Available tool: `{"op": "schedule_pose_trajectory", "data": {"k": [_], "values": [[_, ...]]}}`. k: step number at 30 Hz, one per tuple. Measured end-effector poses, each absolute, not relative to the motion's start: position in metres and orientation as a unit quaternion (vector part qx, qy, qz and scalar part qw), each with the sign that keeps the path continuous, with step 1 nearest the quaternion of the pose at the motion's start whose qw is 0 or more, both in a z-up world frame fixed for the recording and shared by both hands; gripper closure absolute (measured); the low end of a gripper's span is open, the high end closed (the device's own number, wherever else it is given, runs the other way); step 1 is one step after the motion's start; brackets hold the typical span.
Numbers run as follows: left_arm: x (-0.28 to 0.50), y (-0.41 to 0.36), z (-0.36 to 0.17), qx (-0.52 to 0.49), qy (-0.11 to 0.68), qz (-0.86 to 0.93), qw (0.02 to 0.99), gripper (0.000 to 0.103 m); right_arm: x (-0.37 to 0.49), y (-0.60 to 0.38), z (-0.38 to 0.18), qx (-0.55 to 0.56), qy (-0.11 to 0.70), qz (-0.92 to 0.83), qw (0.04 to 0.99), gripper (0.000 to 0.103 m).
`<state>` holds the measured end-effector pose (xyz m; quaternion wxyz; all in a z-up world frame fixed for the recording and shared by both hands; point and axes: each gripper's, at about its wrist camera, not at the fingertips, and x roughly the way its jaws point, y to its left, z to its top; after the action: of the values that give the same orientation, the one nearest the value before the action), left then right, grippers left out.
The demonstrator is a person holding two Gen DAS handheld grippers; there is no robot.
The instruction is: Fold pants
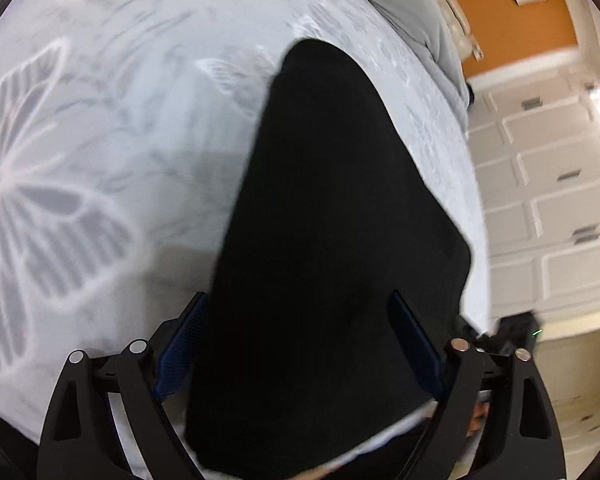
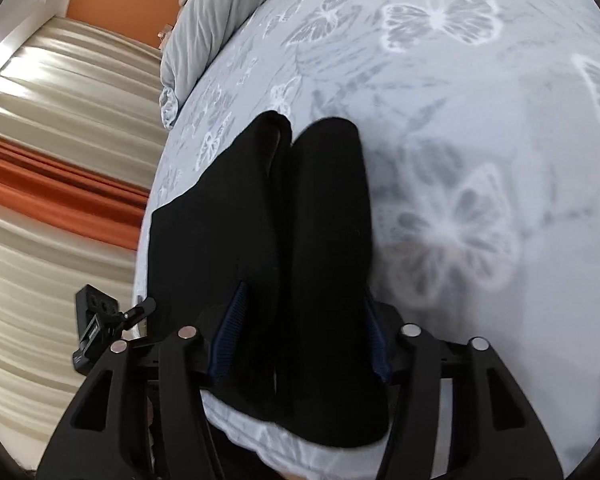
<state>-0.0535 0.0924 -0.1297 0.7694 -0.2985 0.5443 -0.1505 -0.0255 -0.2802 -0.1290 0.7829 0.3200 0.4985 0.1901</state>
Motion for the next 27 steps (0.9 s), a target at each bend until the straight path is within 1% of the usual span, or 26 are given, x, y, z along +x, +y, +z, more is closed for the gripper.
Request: {"op": "schedule_pose_trajectory", "data": {"k": [1, 3, 4, 5, 6, 7, 8, 9, 11, 12, 13, 14, 15, 18, 19, 21, 22, 23, 24, 25, 27], "values": [[-0.05, 0.086, -0.127, -0.277, 0.542, -0.149, 0.779, 0.051, -0.031, -0.281, -0.117, 0.309, 0.487, 0.193, 0.794, 0.072], [-0.052, 0.082, -0.113, -0.261, 0.522, -0.162, 0.795, 0.065, -0.046, -0.288, -0.093, 0.305, 0.452, 0.212, 0.811, 0.077], [-0.056, 0.086, -0.105, -0.276, 0.511, -0.182, 0.794, 0.065, -0.048, -0.288, -0.09, 0.291, 0.45, 0.209, 0.818, 0.077], [-0.06, 0.092, -0.105, -0.288, 0.508, -0.19, 0.789, 0.063, -0.051, -0.287, -0.09, 0.262, 0.454, 0.194, 0.829, 0.075], [-0.059, 0.095, -0.107, -0.298, 0.512, -0.191, 0.783, 0.053, -0.05, -0.287, -0.094, 0.249, 0.462, 0.176, 0.833, 0.068], [-0.057, 0.098, -0.115, -0.311, 0.524, -0.18, 0.772, 0.046, -0.049, -0.289, -0.1, 0.242, 0.475, 0.148, 0.833, 0.067], [-0.055, 0.099, -0.12, -0.315, 0.532, -0.163, 0.769, 0.034, -0.051, -0.29, -0.101, 0.242, 0.481, 0.131, 0.833, 0.066], [-0.055, 0.102, -0.123, -0.317, 0.535, -0.146, 0.77, 0.031, -0.054, -0.291, -0.097, 0.247, 0.469, 0.144, 0.836, 0.066], [-0.054, 0.106, -0.125, -0.325, 0.535, -0.144, 0.766, 0.03, -0.064, -0.287, -0.078, 0.222, 0.431, 0.156, 0.861, 0.067], [-0.059, 0.113, -0.126, -0.332, 0.534, -0.147, 0.764, 0.027, -0.066, -0.284, -0.073, 0.217, 0.416, 0.171, 0.866, 0.066], [-0.059, 0.116, -0.125, -0.337, 0.531, -0.148, 0.763, 0.025, -0.069, -0.282, -0.071, 0.219, 0.412, 0.191, 0.864, 0.059], [-0.06, 0.118, -0.124, -0.341, 0.524, -0.144, 0.767, 0.025, -0.067, -0.278, -0.073, 0.222, 0.421, 0.203, 0.855, 0.05], [-0.062, 0.123, -0.121, -0.342, 0.518, -0.14, 0.771, 0.024, -0.064, -0.27, -0.079, 0.216, 0.446, 0.205, 0.844, 0.035], [-0.066, 0.131, -0.117, -0.344, 0.501, -0.133, 0.783, 0.023, -0.069, -0.256, -0.09, 0.18, 0.474, 0.208, 0.836, 0.036], [-0.068, 0.135, -0.115, -0.347, 0.498, -0.132, 0.784, 0.021, -0.073, -0.256, -0.094, 0.182, 0.483, 0.206, 0.832, 0.036], [-0.066, 0.138, -0.113, -0.351, 0.497, -0.132, 0.783, 0.021, -0.08, -0.259, -0.105, 0.205, 0.487, 0.204, 0.824, 0.037], [-0.066, 0.138, -0.113, -0.352, 0.497, -0.134, 0.782, 0.021, -0.083, -0.262, -0.107, 0.222, 0.48, 0.209, 0.823, 0.042], [-0.07, 0.141, -0.113, -0.35, 0.498, -0.136, 0.782, 0.021, -0.084, -0.261, -0.108, 0.234, 0.48, 0.218, 0.817, 0.051], [-0.07, 0.141, -0.112, -0.347, 0.497, -0.137, 0.783, 0.021, -0.08, -0.257, -0.113, 0.248, 0.486, 0.225, 0.807, 0.068], [-0.071, 0.14, -0.113, -0.346, 0.497, -0.139, 0.783, 0.021, -0.075, -0.248, -0.114, 0.245, 0.487, 0.235, 0.805, 0.079], [-0.071, 0.139, -0.111, -0.349, 0.496, -0.143, 0.782, 0.021, -0.072, -0.229, -0.093, 0.207, 0.468, 0.235, 0.826, 0.086]]}}
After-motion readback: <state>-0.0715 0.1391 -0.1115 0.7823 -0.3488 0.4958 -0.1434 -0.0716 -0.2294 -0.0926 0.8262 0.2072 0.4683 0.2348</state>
